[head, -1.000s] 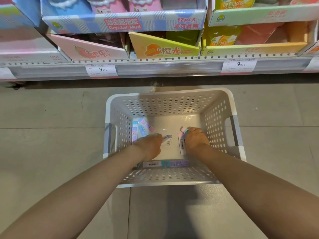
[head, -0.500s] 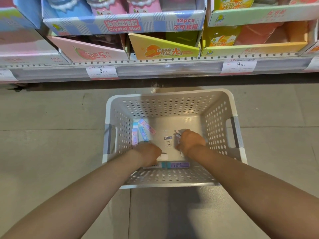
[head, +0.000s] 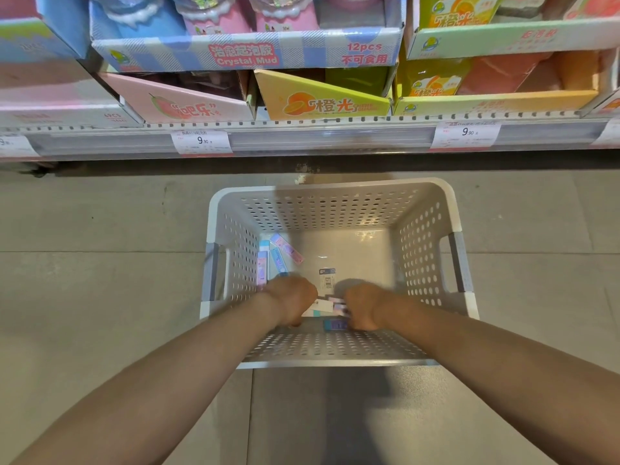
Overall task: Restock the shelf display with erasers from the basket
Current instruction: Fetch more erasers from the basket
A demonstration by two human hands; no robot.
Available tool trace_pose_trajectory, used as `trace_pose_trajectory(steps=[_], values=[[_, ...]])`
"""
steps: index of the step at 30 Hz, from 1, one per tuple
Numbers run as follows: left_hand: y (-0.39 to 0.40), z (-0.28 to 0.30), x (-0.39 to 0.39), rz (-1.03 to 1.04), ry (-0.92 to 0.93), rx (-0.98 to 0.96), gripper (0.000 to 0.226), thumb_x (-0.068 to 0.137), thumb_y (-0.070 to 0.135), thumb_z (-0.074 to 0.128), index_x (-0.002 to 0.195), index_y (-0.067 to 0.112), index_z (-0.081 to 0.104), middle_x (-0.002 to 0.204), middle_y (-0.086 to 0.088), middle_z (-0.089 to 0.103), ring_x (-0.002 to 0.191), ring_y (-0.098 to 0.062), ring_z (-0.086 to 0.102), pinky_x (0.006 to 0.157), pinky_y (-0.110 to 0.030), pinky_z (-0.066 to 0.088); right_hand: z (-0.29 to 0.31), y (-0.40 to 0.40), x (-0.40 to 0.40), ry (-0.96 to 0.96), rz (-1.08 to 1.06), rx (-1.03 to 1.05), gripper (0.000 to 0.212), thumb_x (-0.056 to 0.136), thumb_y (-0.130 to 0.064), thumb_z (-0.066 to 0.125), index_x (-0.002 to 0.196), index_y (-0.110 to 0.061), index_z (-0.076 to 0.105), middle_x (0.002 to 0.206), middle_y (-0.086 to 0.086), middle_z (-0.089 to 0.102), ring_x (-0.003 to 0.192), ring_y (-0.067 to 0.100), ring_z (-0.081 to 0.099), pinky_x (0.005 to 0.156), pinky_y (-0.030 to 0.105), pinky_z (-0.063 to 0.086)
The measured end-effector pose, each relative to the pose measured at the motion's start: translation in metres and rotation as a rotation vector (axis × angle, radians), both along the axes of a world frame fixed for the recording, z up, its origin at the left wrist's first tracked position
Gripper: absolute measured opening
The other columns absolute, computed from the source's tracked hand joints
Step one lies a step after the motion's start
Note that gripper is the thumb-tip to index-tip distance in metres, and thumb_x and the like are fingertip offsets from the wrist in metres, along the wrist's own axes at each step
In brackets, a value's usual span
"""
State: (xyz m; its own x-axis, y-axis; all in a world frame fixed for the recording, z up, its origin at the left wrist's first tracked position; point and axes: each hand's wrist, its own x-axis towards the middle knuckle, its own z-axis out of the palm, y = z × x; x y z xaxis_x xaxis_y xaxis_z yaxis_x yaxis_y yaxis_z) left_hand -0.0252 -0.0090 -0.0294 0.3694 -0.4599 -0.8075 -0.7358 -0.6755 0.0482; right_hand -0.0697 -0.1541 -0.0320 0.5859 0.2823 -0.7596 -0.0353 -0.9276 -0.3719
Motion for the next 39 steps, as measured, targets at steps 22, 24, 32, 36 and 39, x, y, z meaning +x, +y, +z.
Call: trace_pose_trajectory(steps=[22,24,32,36,39], values=[[0.007,0.028,0.024,0.838,0.351,-0.281,0.016,0.092,0.011,0.041,0.108,0.008,0.042,0.064,-0.003,0.058,0.043,-0.013,0.043,0.034,-0.017,0.034,0.017,-0.012,0.015,-0.047,-0.360,0.123,0.031,0.078,-0.017,0.063,0.106,-0.006,0.054,0.107,0.013,0.061,0.095,0.028,0.059,0.070,0.023,0.041],[0.006,0.050,0.028,0.930,0.363,-0.367,0.004,0.091,0.008,0.039,0.089,0.010,0.041,0.062,-0.005,0.060,0.039,-0.013,0.037,0.033,-0.017,0.030,0.041,-0.013,0.021,-0.021,-0.494,0.195,0.018,0.076,-0.012,0.065,0.089,-0.002,0.057,0.086,0.010,0.059,0.077,0.025,0.055,0.058,0.023,0.038],[0.008,0.178,0.044,1.076,0.307,-0.677,0.016,0.093,0.019,0.049,0.092,0.003,0.052,0.060,-0.005,0.060,0.030,-0.008,0.038,0.033,-0.017,0.029,0.189,-0.021,0.040,-0.051,-0.863,0.438,0.016,0.079,-0.019,0.068,0.070,-0.008,0.060,0.056,0.003,0.052,0.049,0.012,0.046,0.039,0.013,0.036],[0.008,0.276,0.044,1.129,0.308,-0.782,0.021,0.091,0.024,0.055,0.076,0.009,0.054,0.056,-0.004,0.062,0.035,-0.012,0.041,0.033,-0.016,0.030,0.285,-0.022,0.038,-0.100,-0.893,0.452,0.023,0.076,-0.029,0.070,0.062,-0.017,0.057,0.055,0.001,0.053,0.048,0.013,0.045,0.046,0.022,0.036],[0.010,0.362,0.040,1.125,0.273,-0.862,0.038,0.088,0.029,0.059,0.081,-0.008,0.059,0.063,-0.014,0.060,0.048,-0.022,0.045,0.038,-0.019,0.032,0.366,-0.022,0.033,-0.113,-0.903,0.520,0.023,0.077,-0.028,0.070,0.068,-0.010,0.060,0.051,-0.001,0.049,0.046,0.013,0.041,0.044,0.022,0.032]])
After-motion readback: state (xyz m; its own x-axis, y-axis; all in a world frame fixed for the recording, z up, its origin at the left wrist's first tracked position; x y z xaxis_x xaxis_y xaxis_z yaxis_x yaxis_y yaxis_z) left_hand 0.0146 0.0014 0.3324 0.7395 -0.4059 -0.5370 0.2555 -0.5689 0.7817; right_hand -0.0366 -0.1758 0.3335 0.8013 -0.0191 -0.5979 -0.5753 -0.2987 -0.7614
